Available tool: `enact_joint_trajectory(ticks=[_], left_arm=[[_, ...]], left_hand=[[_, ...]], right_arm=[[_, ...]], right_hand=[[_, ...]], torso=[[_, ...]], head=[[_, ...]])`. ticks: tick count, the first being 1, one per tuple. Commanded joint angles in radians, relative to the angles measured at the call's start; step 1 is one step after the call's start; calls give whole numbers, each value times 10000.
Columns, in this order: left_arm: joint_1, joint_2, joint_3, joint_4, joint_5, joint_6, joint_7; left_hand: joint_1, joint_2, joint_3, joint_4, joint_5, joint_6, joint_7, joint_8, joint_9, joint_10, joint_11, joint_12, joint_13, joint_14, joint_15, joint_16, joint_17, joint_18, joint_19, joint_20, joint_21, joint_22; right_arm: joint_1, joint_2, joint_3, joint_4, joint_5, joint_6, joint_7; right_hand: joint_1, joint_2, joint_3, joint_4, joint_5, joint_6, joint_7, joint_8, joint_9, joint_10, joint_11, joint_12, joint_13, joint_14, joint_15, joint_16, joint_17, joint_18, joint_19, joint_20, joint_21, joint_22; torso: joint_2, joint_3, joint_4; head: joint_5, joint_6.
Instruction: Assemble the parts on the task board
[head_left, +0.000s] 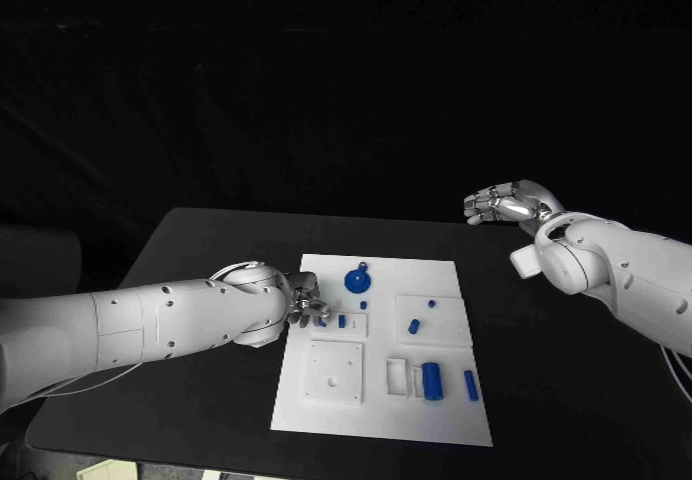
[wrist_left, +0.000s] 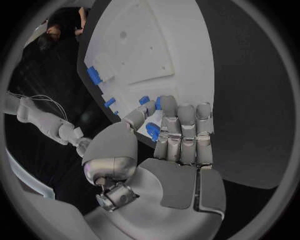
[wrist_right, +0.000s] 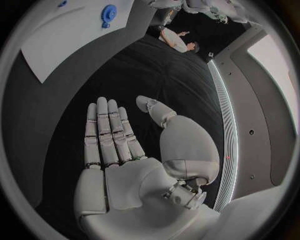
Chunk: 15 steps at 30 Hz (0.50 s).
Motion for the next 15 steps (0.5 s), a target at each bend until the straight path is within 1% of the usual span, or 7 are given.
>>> enact_joint_trajectory(ticks=[1,6,10,15], left_arm=[[-32,87,-18,61,-213,286,-6],[-31,99,-23,44,-228,325,-38],[-31,116,-23,19,-228,361,-29],[-31,128,-23,13,-223,413,-31]], left_hand=[[124,188,78,-3,61,730,-636,-43,8,483,-616,46,24,187,-233,63,19,33,81,-918,57,217],[153,240,95,-17,186,767,-662,-13,31,489,-654,120,84,211,-238,146,57,37,78,-922,100,226],[135,264,89,-19,206,782,-669,2,42,496,-661,155,110,217,-237,178,72,36,72,-921,115,227],[-2,451,95,-29,250,788,-678,26,68,475,-668,230,172,197,-232,246,106,30,25,-913,140,227]], right_arm=[[-1,-6,4,18,-82,123,55],[-1,-20,4,20,-91,123,52],[-1,-19,4,24,-91,119,55],[-1,-18,4,23,-91,117,57]], right_hand=[[84,-33,-39,0,74,-82,-19,70,-11,62,18,-38,-16,-38,15,-37,13,-92,-73,27,-61,15],[87,-36,-35,1,110,-84,-18,73,-14,63,19,-41,-18,-38,15,-38,14,-92,-73,27,-62,17],[89,-39,-34,0,128,-84,-19,74,-16,64,19,-42,-19,-38,15,-39,15,-92,-75,27,-63,17],[88,-42,-33,3,156,-87,-18,75,-19,64,19,-44,-21,-38,15,-39,16,-92,-74,27,-63,19]], torso=[[-1,-6,4],[0,-8,-6],[-3,-13,10],[-6,-14,1]], head=[[-10,-4],[-58,-30],[-68,-24],[-79,-25]])
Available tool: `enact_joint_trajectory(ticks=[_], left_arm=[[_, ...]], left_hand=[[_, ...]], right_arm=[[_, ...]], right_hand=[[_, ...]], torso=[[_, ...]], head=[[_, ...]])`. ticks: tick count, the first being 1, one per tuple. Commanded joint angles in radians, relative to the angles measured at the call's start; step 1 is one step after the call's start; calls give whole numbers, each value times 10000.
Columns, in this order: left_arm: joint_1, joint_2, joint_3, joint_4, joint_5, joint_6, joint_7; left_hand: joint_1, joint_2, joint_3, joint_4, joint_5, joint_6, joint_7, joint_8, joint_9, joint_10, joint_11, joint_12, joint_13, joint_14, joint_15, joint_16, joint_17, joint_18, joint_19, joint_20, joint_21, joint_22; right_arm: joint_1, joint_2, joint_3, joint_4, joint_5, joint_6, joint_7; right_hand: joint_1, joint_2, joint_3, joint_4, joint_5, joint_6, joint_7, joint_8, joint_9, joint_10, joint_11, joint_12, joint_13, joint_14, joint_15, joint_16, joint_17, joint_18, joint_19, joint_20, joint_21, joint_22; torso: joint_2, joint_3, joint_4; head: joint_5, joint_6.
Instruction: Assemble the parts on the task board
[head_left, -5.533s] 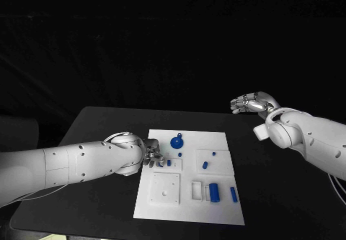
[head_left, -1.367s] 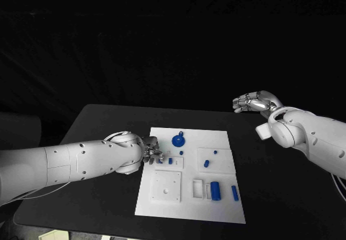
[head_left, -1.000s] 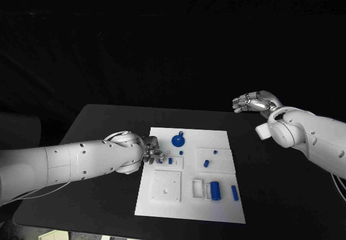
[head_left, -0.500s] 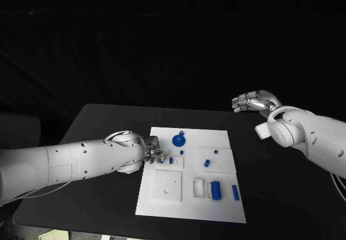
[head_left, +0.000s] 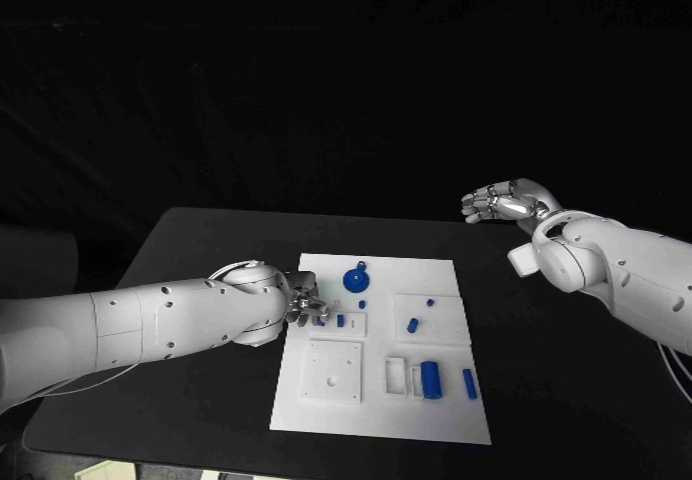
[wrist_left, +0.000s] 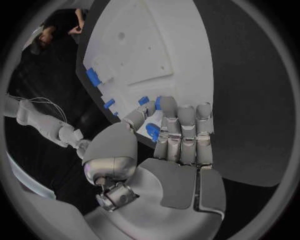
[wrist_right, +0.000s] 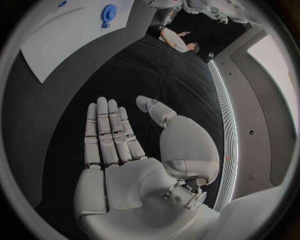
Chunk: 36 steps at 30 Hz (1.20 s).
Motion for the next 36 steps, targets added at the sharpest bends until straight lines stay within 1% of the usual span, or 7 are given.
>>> enact_joint_trajectory(ticks=[1,2,4,12,19,26,36], left_arm=[[-44,70,-27,31,-22,314,65],[-44,69,-27,30,-22,309,68],[-44,69,-27,28,-20,322,68],[-44,84,-27,29,86,271,115],[-44,102,-26,25,129,314,136],[-44,127,-26,37,130,314,141],[-43,143,-26,21,129,243,154]], left_hand=[[272,232,426,0,-647,741,-729,68,36,448,-685,92,52,142,-277,86,38,75,-34,-942,39,212],[62,140,942,-18,-928,767,-710,81,36,428,-668,150,95,135,-263,126,50,26,6,-904,61,208],[-164,149,1226,14,-885,775,-721,105,46,423,-678,208,133,138,-267,172,63,29,18,-915,97,218],[-568,292,1503,16,-829,747,-729,225,49,418,-676,303,188,132,-276,252,84,32,3,-923,166,220],[-622,188,1585,3,-823,746,-739,281,51,424,-670,344,209,129,-286,277,90,46,-3,-937,197,225],[-656,217,1611,7,-841,733,-735,304,48,417,-667,355,214,123,-290,285,90,45,-3,-937,212,223],[-450,-376,1626,147,-1203,711,-738,423,0,429,-648,382,203,136,-320,274,49,55,82,-959,260,189]], right_arm=[[-1,-1,4,15,-83,115,62],[-1,0,4,16,-83,115,62],[-1,-5,4,20,-83,119,62],[-1,-5,4,20,-88,121,60],[-1,-8,4,20,-90,125,63],[-1,-9,4,24,-90,129,61],[-1,-22,4,35,-92,127,62]], right_hand=[[87,-42,-33,4,70,-91,-13,41,-11,63,19,-44,-15,-39,17,-39,16,-91,-74,27,-64,10],[87,-43,-33,4,75,-91,-13,41,-11,64,19,-44,-15,-39,17,-39,16,-91,-74,27,-64,10],[87,-43,-33,5,82,-91,-13,42,-12,64,19,-45,-16,-39,17,-40,16,-91,-74,28,-64,11],[92,-41,-30,5,105,-93,-13,43,-14,66,19,-46,-17,-40,17,-41,17,-91,-74,27,-64,12],[94,-41,-28,4,115,-93,-13,44,-16,66,19,-47,-18,-40,17,-41,17,-91,-74,27,-64,13],[96,-42,-28,3,125,-93,-13,46,-17,67,19,-47,-19,-40,17,-42,18,-91,-74,27,-65,14],[96,-45,-28,3,134,-94,-13,47,-19,67,19,-49,-20,-42,18,-44,18,-91,-76,27,-66,15]], torso=[[-2,-2,-1],[-2,-2,-1],[-2,-2,-1],[1,0,-1],[0,0,-4],[-2,0,-2],[0,0,4]], head=[[-6,3],[-6,3],[-6,3],[-9,8],[-13,15],[-21,14],[-45,25]])
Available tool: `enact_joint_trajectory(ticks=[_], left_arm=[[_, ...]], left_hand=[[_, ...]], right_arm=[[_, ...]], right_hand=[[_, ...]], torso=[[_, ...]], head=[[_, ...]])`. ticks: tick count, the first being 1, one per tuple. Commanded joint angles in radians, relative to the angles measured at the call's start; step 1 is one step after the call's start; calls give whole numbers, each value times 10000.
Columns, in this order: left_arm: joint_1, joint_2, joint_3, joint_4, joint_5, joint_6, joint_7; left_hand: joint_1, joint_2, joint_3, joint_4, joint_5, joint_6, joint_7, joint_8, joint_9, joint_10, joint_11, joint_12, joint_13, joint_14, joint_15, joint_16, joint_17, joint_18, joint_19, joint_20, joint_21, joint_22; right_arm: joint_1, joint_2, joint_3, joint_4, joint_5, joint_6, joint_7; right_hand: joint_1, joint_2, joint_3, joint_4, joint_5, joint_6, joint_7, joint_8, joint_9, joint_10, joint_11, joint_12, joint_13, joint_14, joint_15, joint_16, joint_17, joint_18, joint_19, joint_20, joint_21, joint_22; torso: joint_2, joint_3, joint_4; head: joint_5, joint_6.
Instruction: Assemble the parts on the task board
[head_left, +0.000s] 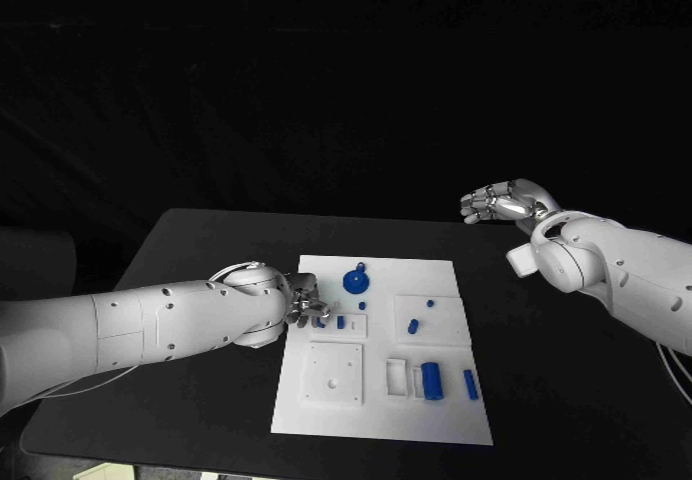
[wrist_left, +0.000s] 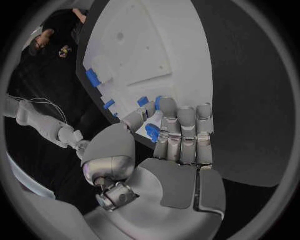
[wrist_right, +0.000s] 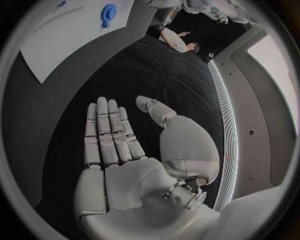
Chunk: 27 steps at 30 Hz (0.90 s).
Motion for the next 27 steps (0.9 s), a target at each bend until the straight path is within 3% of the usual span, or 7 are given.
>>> enact_joint_trajectory(ticks=[1,2,10,22,27], left_arm=[[-32,67,-16,59,124,196,181],[-32,69,-16,57,124,192,184],[-32,91,-16,24,114,141,180],[-32,130,-16,-8,108,197,165],[-32,132,-16,-31,100,252,166]], left_hand=[[54,-148,34,186,-191,731,-720,83,-35,434,-645,63,-13,183,-281,39,-24,53,94,-961,21,187],[79,-215,9,285,-445,721,-718,109,-63,438,-640,63,-24,186,-285,33,-37,48,108,-963,5,181],[27,-466,-71,533,-762,713,-721,168,-119,447,-637,76,-37,195,-292,39,-54,36,127,-970,-24,181],[-54,-774,-131,804,-901,696,-723,218,-174,446,-638,88,-49,197,-306,47,-69,33,143,-984,-46,185],[51,-716,-82,778,-881,693,-731,237,-186,448,-646,96,-49,198,-316,55,-70,45,144,-999,-47,192]], right_arm=[[-1,-6,4,23,-77,126,63],[-1,-2,4,19,-77,125,62],[-1,3,4,27,-77,126,62],[-1,9,4,33,-78,123,62],[-1,2,4,50,-78,121,59]], right_hand=[[56,-5,-28,3,69,-60,23,49,-12,67,19,-49,-14,-49,23,-44,10,-91,-76,27,-66,9],[56,-6,-28,3,71,-60,23,49,-13,68,20,-49,-15,-49,23,-45,10,-91,-77,28,-66,9],[56,-9,-29,3,80,-62,24,49,-15,67,20,-51,-16,-52,24,-47,10,-91,-79,29,-68,10],[55,-14,-31,3,92,-69,27,48,-19,65,22,-54,-19,-55,26,-50,10,-91,-84,30,-71,11],[55,-16,-33,3,96,-72,28,48,-21,65,22,-55,-20,-56,27,-51,10,-91,-85,31,-72,12]], torso=[[0,2,5],[0,2,5],[1,6,-3],[0,9,-4],[2,4,1]], head=[[-6,6],[-6,6],[-28,7],[-43,14],[-46,16]])
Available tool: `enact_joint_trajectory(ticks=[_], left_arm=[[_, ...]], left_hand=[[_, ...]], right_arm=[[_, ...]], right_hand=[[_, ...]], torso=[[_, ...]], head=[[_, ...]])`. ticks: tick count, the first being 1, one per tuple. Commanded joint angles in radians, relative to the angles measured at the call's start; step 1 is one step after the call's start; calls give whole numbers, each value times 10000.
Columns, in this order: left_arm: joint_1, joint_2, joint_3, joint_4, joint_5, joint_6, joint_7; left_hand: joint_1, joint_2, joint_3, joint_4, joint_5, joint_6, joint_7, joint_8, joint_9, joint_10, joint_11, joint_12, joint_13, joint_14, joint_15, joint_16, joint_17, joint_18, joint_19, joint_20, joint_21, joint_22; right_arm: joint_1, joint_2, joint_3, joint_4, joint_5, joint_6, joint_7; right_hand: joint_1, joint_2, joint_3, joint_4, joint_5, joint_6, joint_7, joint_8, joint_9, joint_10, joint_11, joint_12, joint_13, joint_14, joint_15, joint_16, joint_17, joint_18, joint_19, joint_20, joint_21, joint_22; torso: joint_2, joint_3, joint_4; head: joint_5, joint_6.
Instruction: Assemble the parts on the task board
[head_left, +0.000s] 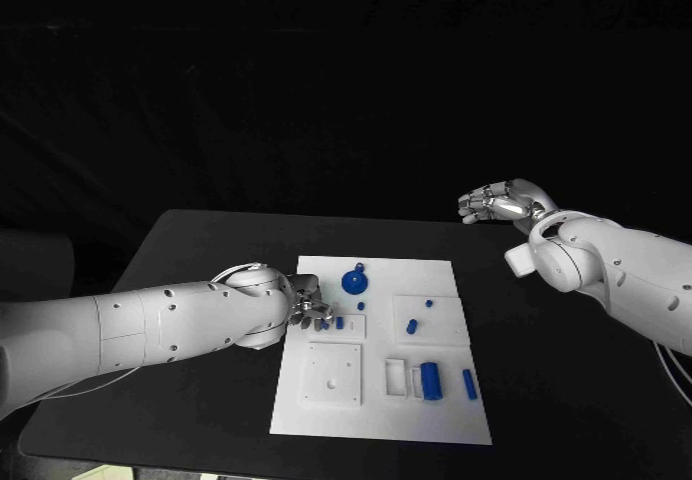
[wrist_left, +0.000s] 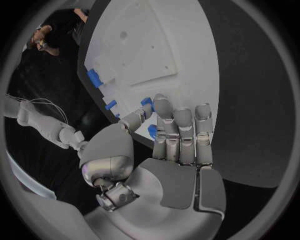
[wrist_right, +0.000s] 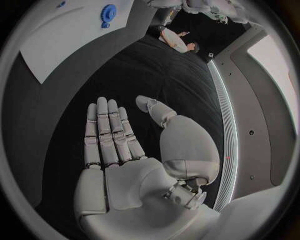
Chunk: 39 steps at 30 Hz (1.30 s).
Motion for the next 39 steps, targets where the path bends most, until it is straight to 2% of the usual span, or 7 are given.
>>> enact_joint_trajectory(ticks=[1,3,19,26,39], left_arm=[[-23,13,-17,1,79,223,109],[-23,12,-17,4,79,247,117],[-23,-57,-18,26,-139,122,59],[-23,-135,-18,59,-297,51,3],[-26,-198,-18,107,-362,-148,7]], left_hand=[[136,34,22,-10,23,-45,-6,-3,-17,0,-197,58,-10,-22,34,59,-17,45,68,-999,-47,189],[240,156,45,-98,84,-54,-4,15,-29,-3,-196,66,-10,-27,31,66,-18,41,61,-999,-44,195],[615,491,110,-411,251,-77,-2,88,-82,-13,-205,85,-18,-35,41,100,-21,24,47,-997,-35,200],[663,560,99,-524,433,-52,-16,134,-96,3,-235,127,-1,-4,51,154,-5,16,57,-991,-28,198],[644,632,85,-576,500,-38,-27,164,-104,7,-260,162,15,17,53,191,7,15,73,-991,-21,197]], right_arm=[[-1,-3,4,35,-71,121,61],[-1,1,4,43,-74,120,60],[-1,4,4,46,-95,122,61],[-1,0,4,48,-104,121,63],[-1,-3,4,50,-105,125,66]], right_hand=[[55,-16,-33,4,56,-73,28,48,-14,65,22,-55,-12,-57,28,-51,12,-92,-49,-5,-33,14],[55,-16,-33,4,57,-73,29,48,-15,65,22,-55,-13,-57,28,-52,12,-92,-49,-5,-33,15],[52,-16,-36,9,64,-79,32,49,-19,65,23,-58,-15,-59,29,-54,12,-91,-51,-3,-34,17],[48,-15,-39,12,66,-79,32,50,-21,65,24,-59,-17,-59,30,-55,13,-91,-51,-2,-35,18],[43,-16,-43,17,70,-81,32,53,-24,66,24,-61,-19,-59,30,-56,14,-91,-53,-1,-36,21]], torso=[[2,-4,4],[3,-4,6],[2,-12,2],[-1,-10,9],[1,-10,-1]], head=[[-4,-1],[-4,-7],[16,-7],[30,-13],[32,-45]])
